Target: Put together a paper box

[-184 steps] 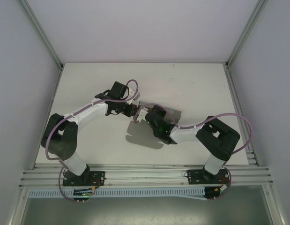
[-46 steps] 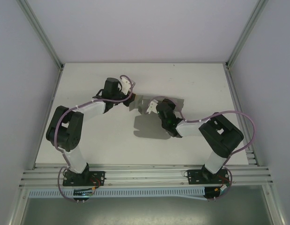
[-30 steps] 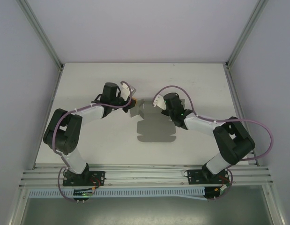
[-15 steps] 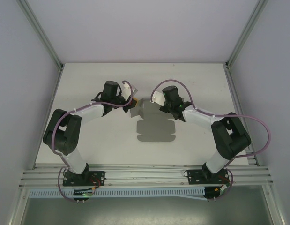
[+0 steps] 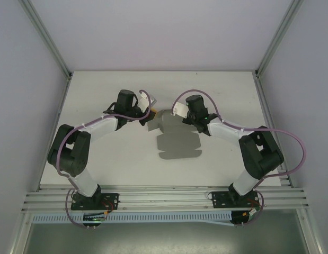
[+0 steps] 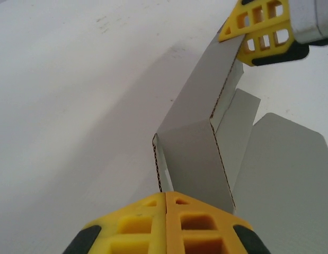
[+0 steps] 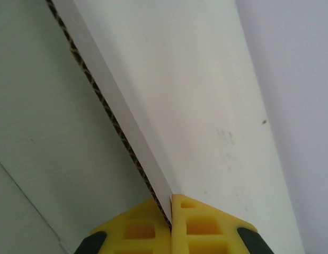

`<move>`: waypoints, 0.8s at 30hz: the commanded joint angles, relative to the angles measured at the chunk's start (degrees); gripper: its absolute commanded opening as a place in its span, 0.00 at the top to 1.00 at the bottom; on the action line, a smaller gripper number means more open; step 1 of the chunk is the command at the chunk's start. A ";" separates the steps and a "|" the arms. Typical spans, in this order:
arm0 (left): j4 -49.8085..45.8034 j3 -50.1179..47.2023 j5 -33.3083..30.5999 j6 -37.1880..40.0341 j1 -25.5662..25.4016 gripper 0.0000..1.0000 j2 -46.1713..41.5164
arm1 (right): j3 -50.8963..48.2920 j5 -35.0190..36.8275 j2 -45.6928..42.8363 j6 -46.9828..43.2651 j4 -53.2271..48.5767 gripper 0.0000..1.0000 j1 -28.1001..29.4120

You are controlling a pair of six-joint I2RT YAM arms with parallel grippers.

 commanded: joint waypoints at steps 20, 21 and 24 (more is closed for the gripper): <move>-4.77 2.97 -20.71 -26.34 6.23 0.02 -4.73 | -16.04 34.66 10.88 -21.21 54.06 1.00 11.52; -5.02 3.11 -20.28 -28.61 8.19 0.01 -4.15 | -16.58 35.07 11.06 -20.40 54.47 1.00 11.66; -8.30 6.56 -21.47 -30.41 11.36 0.02 0.45 | -18.24 35.51 11.77 -19.62 57.06 1.00 12.13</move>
